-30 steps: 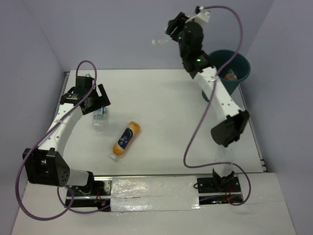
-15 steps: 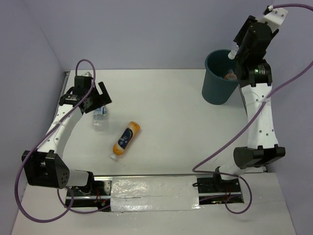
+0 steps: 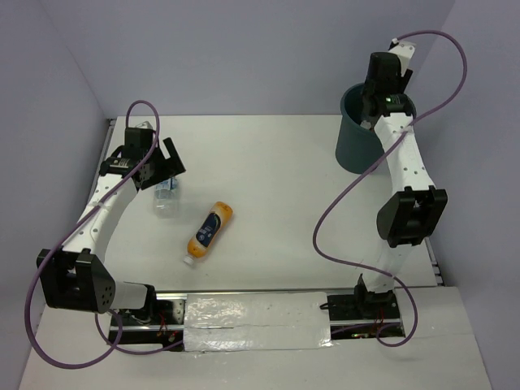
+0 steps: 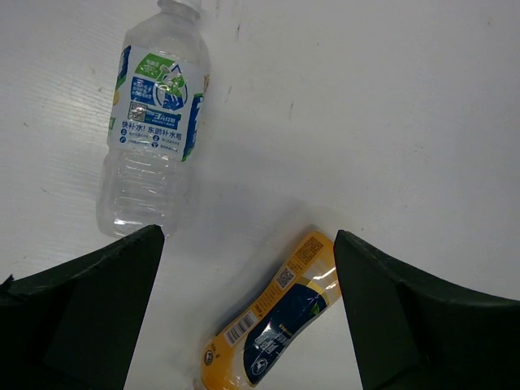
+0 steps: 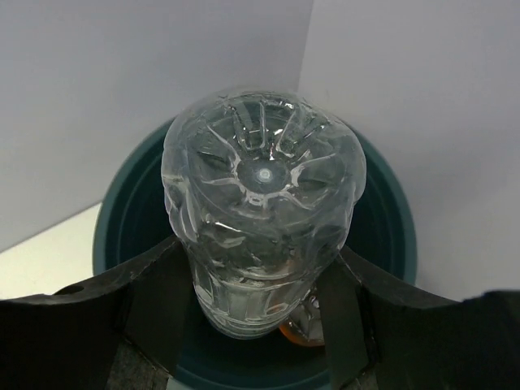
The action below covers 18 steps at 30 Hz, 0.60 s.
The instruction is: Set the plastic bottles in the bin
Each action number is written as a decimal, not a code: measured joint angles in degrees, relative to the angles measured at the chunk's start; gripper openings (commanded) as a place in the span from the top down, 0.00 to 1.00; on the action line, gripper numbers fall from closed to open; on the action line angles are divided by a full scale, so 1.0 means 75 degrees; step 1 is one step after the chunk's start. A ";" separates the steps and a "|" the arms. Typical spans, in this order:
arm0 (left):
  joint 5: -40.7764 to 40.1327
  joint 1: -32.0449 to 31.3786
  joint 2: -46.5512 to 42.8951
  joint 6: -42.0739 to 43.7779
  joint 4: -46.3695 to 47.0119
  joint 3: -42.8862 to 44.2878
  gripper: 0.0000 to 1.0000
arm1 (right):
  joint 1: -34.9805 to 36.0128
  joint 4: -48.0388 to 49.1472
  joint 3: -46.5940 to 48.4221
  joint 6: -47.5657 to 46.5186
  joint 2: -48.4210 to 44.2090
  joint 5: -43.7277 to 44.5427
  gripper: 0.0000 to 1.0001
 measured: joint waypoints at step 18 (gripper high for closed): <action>-0.0440 0.0000 -0.0012 0.0035 -0.0090 0.0000 0.01 | 0.1463 0.0117 0.0845 -0.0256 -0.1055 -0.0087 0.00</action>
